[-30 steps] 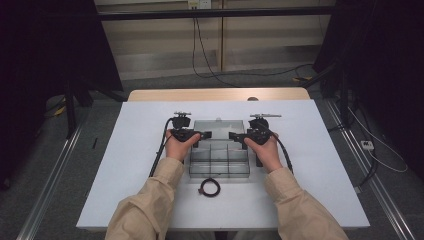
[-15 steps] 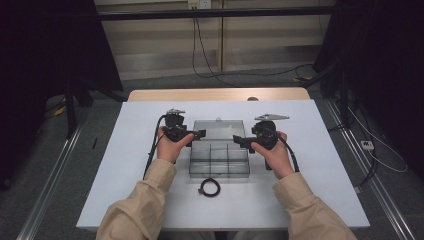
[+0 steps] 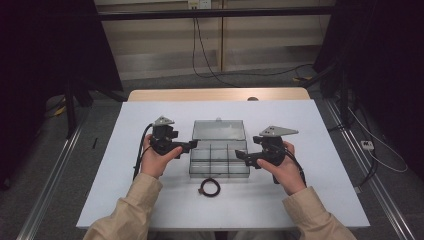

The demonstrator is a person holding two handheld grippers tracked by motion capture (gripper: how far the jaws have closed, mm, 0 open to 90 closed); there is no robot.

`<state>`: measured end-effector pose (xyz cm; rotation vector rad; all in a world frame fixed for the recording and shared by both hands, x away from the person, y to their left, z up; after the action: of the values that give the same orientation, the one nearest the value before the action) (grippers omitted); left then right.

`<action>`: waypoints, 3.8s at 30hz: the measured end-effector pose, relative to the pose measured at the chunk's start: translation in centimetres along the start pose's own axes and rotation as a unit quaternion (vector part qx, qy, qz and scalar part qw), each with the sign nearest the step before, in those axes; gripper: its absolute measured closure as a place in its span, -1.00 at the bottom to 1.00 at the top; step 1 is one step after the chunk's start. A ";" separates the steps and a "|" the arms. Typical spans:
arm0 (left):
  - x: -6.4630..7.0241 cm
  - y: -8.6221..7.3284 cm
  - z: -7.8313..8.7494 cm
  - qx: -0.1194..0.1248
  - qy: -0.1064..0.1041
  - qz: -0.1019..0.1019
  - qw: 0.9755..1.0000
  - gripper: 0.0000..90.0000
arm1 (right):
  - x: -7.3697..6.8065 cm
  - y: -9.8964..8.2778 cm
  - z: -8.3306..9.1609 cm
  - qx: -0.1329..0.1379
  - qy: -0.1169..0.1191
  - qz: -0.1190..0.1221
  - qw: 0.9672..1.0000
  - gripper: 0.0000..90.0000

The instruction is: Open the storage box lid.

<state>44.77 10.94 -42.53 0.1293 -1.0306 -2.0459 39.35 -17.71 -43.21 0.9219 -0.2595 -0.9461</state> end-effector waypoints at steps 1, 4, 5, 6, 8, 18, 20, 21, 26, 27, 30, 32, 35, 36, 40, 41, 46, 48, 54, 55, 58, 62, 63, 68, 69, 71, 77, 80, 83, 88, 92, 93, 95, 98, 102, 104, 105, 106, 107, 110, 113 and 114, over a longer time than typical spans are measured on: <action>0.0 -0.2 0.3 0.002 0.001 -0.002 1.000 -0.82 | -0.2 -0.2 0.2 0.000 0.005 0.000 1.000 -0.79; 0.0 -1.0 1.0 0.002 0.000 -0.010 1.000 -0.83 | -1.0 -0.7 0.4 -0.001 0.016 0.007 1.000 -0.79; 0.1 -1.3 1.2 0.003 -0.003 -0.010 1.000 -0.83 | -1.2 -0.8 0.5 -0.003 0.019 0.011 1.000 -0.78; 0.1 -1.7 1.4 0.001 -0.002 -0.013 1.000 -0.84 | -1.4 -1.0 0.5 -0.006 0.020 0.015 1.000 -0.78; 0.1 -2.3 1.7 -0.001 -0.004 -0.018 1.000 -0.84 | -1.7 -1.3 0.5 -0.009 0.021 0.022 0.999 -0.78; 0.5 -4.5 3.4 0.004 -0.018 -0.039 0.999 -0.86 | -2.8 -2.2 0.9 -0.010 0.040 0.034 0.999 -0.78; 0.5 -4.9 3.6 0.008 -0.014 -0.052 0.999 -0.87 | -3.1 -2.3 1.1 -0.012 0.041 0.042 0.998 -0.77; 0.5 -5.3 3.7 0.005 -0.014 -0.049 0.999 -0.86 | -3.3 -2.4 1.1 -0.014 0.039 0.046 0.998 -0.76; 0.2 -6.1 4.1 0.003 -0.018 -0.045 0.999 -0.86 | -3.8 -2.9 1.2 -0.016 0.054 0.048 0.997 -0.74; 0.2 -6.2 4.3 0.004 -0.018 -0.048 0.999 -0.86 | -3.8 -2.9 1.2 -0.016 0.055 0.050 0.997 -0.74; 0.3 -6.7 4.5 0.003 -0.023 -0.054 0.998 -0.86 | -4.0 -2.9 1.2 -0.017 0.056 0.055 0.997 -0.72; 0.4 -7.1 4.7 0.000 -0.026 -0.057 0.998 -0.86 | -4.3 -3.0 1.3 -0.018 0.063 0.059 0.996 -0.71; 0.4 -7.5 5.0 0.002 -0.025 -0.059 0.998 -0.86 | -4.6 -3.0 1.2 -0.020 0.070 0.068 0.995 -0.67; 0.4 -7.6 5.1 0.003 -0.026 -0.060 0.998 -0.86 | -4.7 -3.0 1.2 -0.021 0.073 0.068 0.995 -0.66; 0.4 -7.8 5.4 0.006 -0.026 -0.064 0.998 -0.86 | -5.2 -2.9 1.2 -0.021 0.081 0.077 0.993 -0.57; 0.4 -7.9 5.5 0.003 -0.024 -0.064 0.998 -0.86 | -5.3 -2.9 1.2 -0.022 0.084 0.080 0.993 -0.54; 0.1 -8.1 5.7 0.004 -0.021 -0.063 0.998 -0.86 | -6.2 -2.8 1.3 -0.024 0.104 0.094 0.990 -0.42; 0.1 -8.1 5.8 0.008 -0.021 -0.061 0.998 -0.86 | -6.6 -2.8 1.2 -0.025 0.110 0.098 0.989 -0.37; 0.1 -8.2 5.9 0.012 -0.026 -0.058 0.998 -0.86 | -7.5 -2.8 0.5 -0.034 0.134 0.108 0.984 -0.07; 0.0 -8.2 6.0 0.011 -0.026 -0.060 0.998 -0.86 | -7.8 -2.8 0.3 -0.037 0.137 0.111 0.984 -0.07; 0.0 -8.3 6.0 0.010 -0.025 -0.062 0.998 -0.86 | -8.4 -3.0 -0.2 -0.045 0.147 0.119 0.981 0.01; 0.1 -8.4 6.0 0.010 -0.030 -0.066 0.997 -0.86 | -9.1 -3.2 -0.8 -0.055 0.154 0.127 0.978 0.05; 0.1 -8.4 6.0 0.008 -0.030 -0.066 0.997 -0.86 | -9.2 -3.3 -0.9 -0.057 0.154 0.130 0.978 0.09; 0.0 -8.6 5.9 0.001 -0.031 -0.070 0.997 -0.86 | -9.7 -3.5 -1.3 -0.061 0.162 0.135 0.976 0.18; 0.0 -8.6 5.9 0.003 -0.033 -0.069 0.997 -0.87 | -9.8 -3.5 -1.3 -0.062 0.163 0.138 0.975 0.20; 0.0 -8.6 5.9 0.003 -0.034 -0.070 0.997 -0.87 | -10.0 -3.7 -1.5 -0.063 0.168 0.139 0.974 0.26; 0.1 -8.7 5.8 -0.003 -0.032 -0.074 0.997 -0.87 | -10.4 -4.1 -2.3 -0.074 0.168 0.156 0.971 0.44; 0.1 -8.7 5.8 -0.002 -0.032 -0.074 0.997 -0.87 | -10.5 -4.2 -2.8 -0.079 0.168 0.155 0.970 0.48; 0.0 -8.8 5.7 -0.004 -0.033 -0.072 0.997 -0.87 | -10.8 -4.3 -3.5 -0.085 0.170 0.155 0.969 0.52; -0.1 -8.8 5.7 -0.007 -0.034 -0.072 0.997 -0.87 | -11.2 -4.5 -4.3 -0.099 0.169 0.165 0.967 0.56; 0.0 -8.9 5.7 -0.009 -0.034 -0.073 0.997 -0.87 | -11.3 -4.7 -4.8 -0.104 0.171 0.164 0.966 0.58; -0.1 -8.9 5.7 -0.009 -0.034 -0.073 0.997 -0.87 | -11.4 -4.7 -4.8 -0.105 0.171 0.163 0.966 0.58; -0.1 -8.9 5.6 -0.009 -0.034 -0.071 0.997 -0.87 | -11.6 -4.8 -5.1 -0.107 0.173 0.166 0.965 0.60; -0.1 -8.9 5.6 -0.009 -0.033 -0.072 0.997 -0.87 | -11.7 -4.9 -5.4 -0.112 0.171 0.168 0.964 0.63; -0.1 -8.9 5.6 -0.011 -0.034 -0.071 0.997 -0.87 | -12.0 -5.1 -5.6 -0.123 0.177 0.172 0.961 0.66; -0.1 -8.9 5.5 -0.012 -0.032 -0.073 0.997 -0.87 | -12.2 -5.3 -5.7 -0.127 0.171 0.178 0.961 0.71; -0.2 -8.9 5.5 -0.012 -0.032 -0.073 0.997 -0.87 | -12.2 -5.3 -5.7 -0.127 0.168 0.180 0.961 0.73; -0.2 -8.9 5.6 -0.011 -0.032 -0.073 0.997 -0.87 | -12.2 -5.3 -5.7 -0.128 0.167 0.179 0.961 0.77; -0.2 -8.9 5.6 -0.011 -0.032 -0.074 0.997 -0.87 | -12.2 -5.3 -5.8 -0.126 0.164 0.177 0.962 0.81; -0.3 -8.9 5.7 -0.011 -0.028 -0.073 0.997 -0.87 | -12.1 -5.3 -5.8 -0.125 0.159 0.181 0.962 0.87; -0.3 -8.9 5.6 -0.012 -0.029 -0.075 0.997 -0.87 | -12.1 -5.3 -5.8 -0.126 0.159 0.175 0.963 0.89; -0.3 -8.9 5.6 -0.011 -0.030 -0.074 0.997 -0.87 | -12.1 -5.3 -5.8 -0.126 0.159 0.174 0.964 0.89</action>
<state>37.02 17.52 -45.23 0.1369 -1.0624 -2.2068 32.44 -6.28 -48.55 0.7479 -0.0221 -0.4816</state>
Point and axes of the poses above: each handheld gripper's, and its own axes: z roughly backward along the jaws, y roughly out of its top, x roughly to its right, the point moved 4 cm from there along -z, roughly forward along the jaws, and after that the axes turned 7 degrees about -x, right-handed, at the moved point
